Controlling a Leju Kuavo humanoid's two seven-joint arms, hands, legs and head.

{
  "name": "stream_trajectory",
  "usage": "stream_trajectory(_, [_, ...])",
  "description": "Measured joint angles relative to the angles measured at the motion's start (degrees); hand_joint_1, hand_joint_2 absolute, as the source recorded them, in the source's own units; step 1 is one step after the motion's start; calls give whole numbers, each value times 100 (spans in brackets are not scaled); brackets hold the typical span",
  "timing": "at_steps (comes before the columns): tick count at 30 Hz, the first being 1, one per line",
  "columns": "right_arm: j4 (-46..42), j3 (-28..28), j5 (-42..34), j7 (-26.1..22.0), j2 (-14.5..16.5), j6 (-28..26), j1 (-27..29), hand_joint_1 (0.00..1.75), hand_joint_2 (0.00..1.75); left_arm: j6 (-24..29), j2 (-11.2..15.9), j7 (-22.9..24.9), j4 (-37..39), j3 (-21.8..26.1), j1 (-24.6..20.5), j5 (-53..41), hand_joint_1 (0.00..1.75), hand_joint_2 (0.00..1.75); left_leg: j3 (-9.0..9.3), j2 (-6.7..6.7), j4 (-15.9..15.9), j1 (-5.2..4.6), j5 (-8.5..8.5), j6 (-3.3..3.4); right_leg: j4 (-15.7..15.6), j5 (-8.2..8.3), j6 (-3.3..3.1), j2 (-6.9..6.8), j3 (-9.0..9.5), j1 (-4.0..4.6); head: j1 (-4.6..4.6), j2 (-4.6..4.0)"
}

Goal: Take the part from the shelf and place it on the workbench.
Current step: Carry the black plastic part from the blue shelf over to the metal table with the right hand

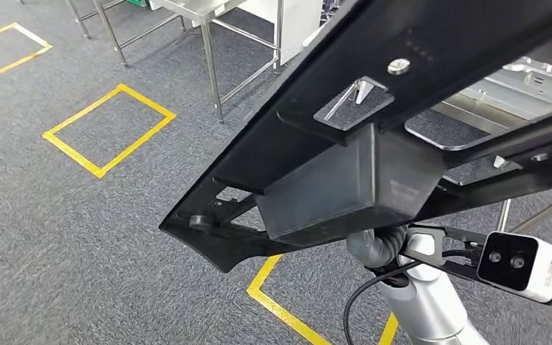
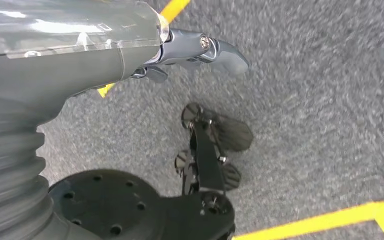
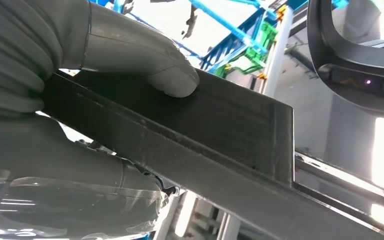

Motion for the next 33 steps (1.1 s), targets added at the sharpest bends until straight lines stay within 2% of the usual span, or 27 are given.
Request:
stream_trajectory(1, [1,-10,2,-1,2,-2,5,175,175,1,-6,-2,0,0,-6,-1,0,175,13,70,-26,8,11,39,156,-99,22,-142,-77,11,0,0])
stream_trajectory(3, [8,-24,5,-1,8,-4,22,175,175,4,-10,-3,0,0,0,-4,0,175,27,212,-50,-2,9,91,812,-434,53,-503,-407,19,1,0])
stream_trajectory(4, [18,-27,8,-1,12,-4,39,175,175,7,-10,-1,0,1,8,-5,0,175,26,287,-49,-10,2,100,1199,-583,69,-593,-611,6,1,0])
stream_trajectory(5, [30,-28,13,-1,15,-4,62,175,175,10,-11,1,0,1,12,-7,0,175,28,362,-48,-16,-7,102,1478,-654,83,-639,-762,-9,1,0])
stream_trajectory(6, [42,-29,19,-1,16,-4,81,175,175,13,-11,3,0,2,12,-7,0,175,33,434,-46,-18,-17,98,1562,-622,94,-664,-815,-22,1,0])
stream_trajectory(7, [51,-30,26,-1,16,-4,94,175,175,11,-13,4,0,2,9,-8,0,175,45,503,-44,-18,-31,90,1403,-482,100,-692,-741,-32,1,0])
stream_trajectory(8, [57,-33,31,-1,16,-4,101,175,175,6,-19,5,0,2,5,-9,0,175,65,563,-42,-17,-48,77,1047,-280,96,-755,-558,-35,1,0])
stream_trajectory(10, [64,-52,38,-5,18,-4,100,175,175,-3,-30,10,0,2,0,-9,0,175,109,669,-34,-36,-90,32,248,20,56,-992,-144,-1,1,0])
stream_trajectory(11, [69,-72,37,-9,19,-3,97,175,175,-7,-34,13,0,1,0,-9,0,175,126,716,-29,-49,-110,1,23,75,26,-1067,-32,23,1,0])
stream_trajectory(12, [76,-94,35,-13,21,-3,96,175,175,-8,-35,16,0,2,-2,-9,0,175,141,765,-27,-63,-129,-31,-67,71,-4,-1086,5,49,1,0])
stream_trajectory(14, [88,-139,25,-18,22,1,92,175,175,-14,-34,21,0,1,-14,-16,0,175,164,858,-25,-63,-161,-99,-75,79,-66,-945,-9,56,0,0])
stream_trajectory(15, [92,-158,17,-19,23,2,86,175,175,-16,-34,22,0,1,-24,-24,0,175,162,814,13,-52,-201,-132,-87,88,-95,-880,-5,44,0,0])
stream_trajectory(16, [97,-175,8,-20,25,4,77,175,175,-14,-34,22,0,0,-31,-35,0,175,120,709,133,-39,-287,-160,-102,99,-130,-823,3,27,-1,0])
stream_trajectory(18, [115,-195,-10,-24,35,8,66,175,175,9,-34,25,0,0,-27,-55,0,175,-154,416,740,-18,-616,-197,-113,108,-175,-710,13,7,-1,0])
stream_trajectory(19, [130,-198,-15,-25,39,11,69,175,175,27,-34,26,0,0,-14,-62,0,175,-361,335,1159,-15,-795,-206,-110,106,-190,-643,13,9,-1,0])
stream_trajectory(20, [145,-198,-17,-26,43,14,79,175,175,48,-34,26,0,0,-1,-65,0,175,-551,300,1511,-15,-901,-214,-106,104,-195,-566,15,14,-1,0])
stream_trajectory(21, [161,-199,-16,-27,43,16,90,175,175,71,-34,19,0,0,10,-67,0,175,-666,287,1690,-15,-893,-218,-100,101,-197,-488,17,18,-1,0])
stream_trajectory(22, [175,-203,-14,-28,44,17,100,175,175,92,-34,6,0,0,16,-68,0,175,-680,283,1643,-14,-767,-217,-91,96,-195,-410,21,20,-1,0])
stream_trajectory(23, [190,-209,-9,-32,49,16,107,175,175,108,-34,-11,0,0,13,-68,0,175,-593,264,1375,-11,-547,-211,-77,89,-188,-332,24,19,-1,0])
stream_trajectory(24, [202,-219,1,-40,60,14,111,175,175,116,-34,-32,0,0,8,-68,0,175,-445,190,984,-3,-307,-199,-56,78,-173,-260,22,15,-1,0])
stream_trajectory(25, [212,-229,15,-52,73,12,112,175,175,115,-33,-52,0,0,3,-68,0,175,-296,79,614,5,-146,-178,-28,63,-151,-193,11,19,-1,0])
stream_trajectory(26, [219,-238,37,-67,87,10,113,175,175,108,-32,-71,0,-1,0,-68,0,175,-177,-19,340,10,-60,-154,-2,54,-121,-127,-9,17,-1,0])
stream_trajectory(27, [224,-245,61,-80,98,9,118,175,175,97,-31,-89,0,-1,-2,-68,0,175,-112,-88,193,7,-49,-126,14,50,-87,-71,-32,11,-1,0])
stream_trajectory(29, [227,-254,98,-95,106,5,132,175,175,64,-31,-114,0,-4,-10,-71,0,175,-74,-45,134,-4,-76,-61,8,67,-9,35,-65,-7,-1,0])
stream_trajectory(30, [228,-259,108,-97,107,2,139,175,175,46,-35,-125,0,-8,-19,-72,0,175,-63,13,108,3,-63,-23,10,63,23,46,-69,-14,0,0])
stream_trajectory(31, [228,-264,115,-98,107,-2,137,175,175,26,-37,-132,0,-14,-29,-74,0,175,-48,70,80,13,-48,16,67,18,53,-29,-95,-7,0,0])
stream_trajectory(33, [228,-271,139,-101,112,-10,129,175,175,-14,-41,-149,0,-27,-39,-79,0,175,-30,200,39,18,-30,73,544,-260,99,-349,-316,2,0,0])
